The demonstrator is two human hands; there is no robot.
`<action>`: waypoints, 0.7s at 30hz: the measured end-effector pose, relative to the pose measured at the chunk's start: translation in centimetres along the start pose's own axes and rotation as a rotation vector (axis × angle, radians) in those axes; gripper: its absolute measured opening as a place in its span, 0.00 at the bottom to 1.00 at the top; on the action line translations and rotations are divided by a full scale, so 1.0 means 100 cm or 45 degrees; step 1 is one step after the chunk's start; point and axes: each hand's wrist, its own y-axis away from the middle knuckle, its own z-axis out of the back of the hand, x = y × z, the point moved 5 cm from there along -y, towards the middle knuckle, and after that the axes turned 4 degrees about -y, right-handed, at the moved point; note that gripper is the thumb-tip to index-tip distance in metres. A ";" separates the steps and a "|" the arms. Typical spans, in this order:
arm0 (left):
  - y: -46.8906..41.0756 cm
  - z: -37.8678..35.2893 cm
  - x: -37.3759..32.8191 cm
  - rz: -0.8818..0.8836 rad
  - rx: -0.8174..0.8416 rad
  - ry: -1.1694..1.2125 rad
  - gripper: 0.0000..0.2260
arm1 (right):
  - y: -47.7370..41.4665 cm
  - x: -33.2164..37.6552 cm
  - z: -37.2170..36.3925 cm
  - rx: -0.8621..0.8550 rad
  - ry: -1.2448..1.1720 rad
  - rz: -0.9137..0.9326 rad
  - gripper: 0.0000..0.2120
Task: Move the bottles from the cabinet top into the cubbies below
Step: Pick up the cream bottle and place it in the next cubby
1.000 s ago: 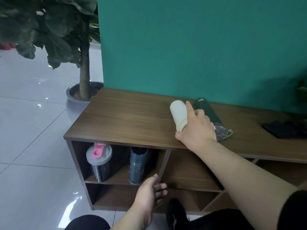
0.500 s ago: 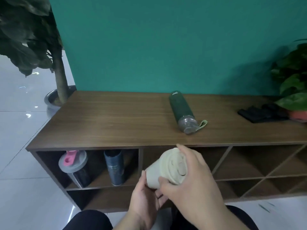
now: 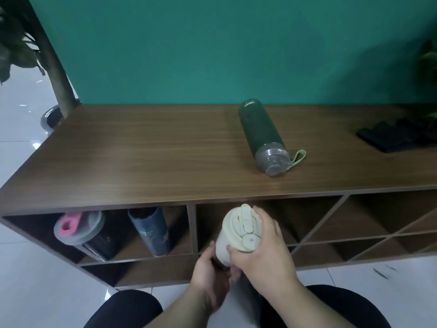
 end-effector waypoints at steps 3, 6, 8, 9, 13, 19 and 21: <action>-0.013 -0.002 -0.004 -0.038 0.002 -0.044 0.22 | -0.021 -0.006 -0.010 -0.024 0.044 -0.014 0.45; -0.017 -0.006 -0.008 -0.060 0.007 -0.028 0.22 | -0.035 -0.007 -0.021 -0.017 0.114 -0.005 0.40; -0.020 -0.007 -0.011 -0.047 -0.003 0.019 0.24 | -0.042 -0.007 -0.029 0.001 0.157 -0.001 0.38; -0.023 -0.007 -0.012 -0.040 -0.001 0.050 0.26 | -0.045 -0.007 -0.033 0.010 0.170 -0.005 0.38; -0.030 -0.005 -0.016 -0.006 0.013 0.149 0.33 | -0.056 -0.012 -0.045 0.019 0.210 -0.014 0.35; -0.035 -0.007 -0.014 0.001 0.036 0.245 0.31 | -0.067 -0.016 -0.056 0.077 0.277 -0.033 0.36; -0.036 -0.008 -0.014 -0.008 0.076 0.249 0.30 | -0.068 -0.016 -0.057 0.098 0.292 -0.046 0.35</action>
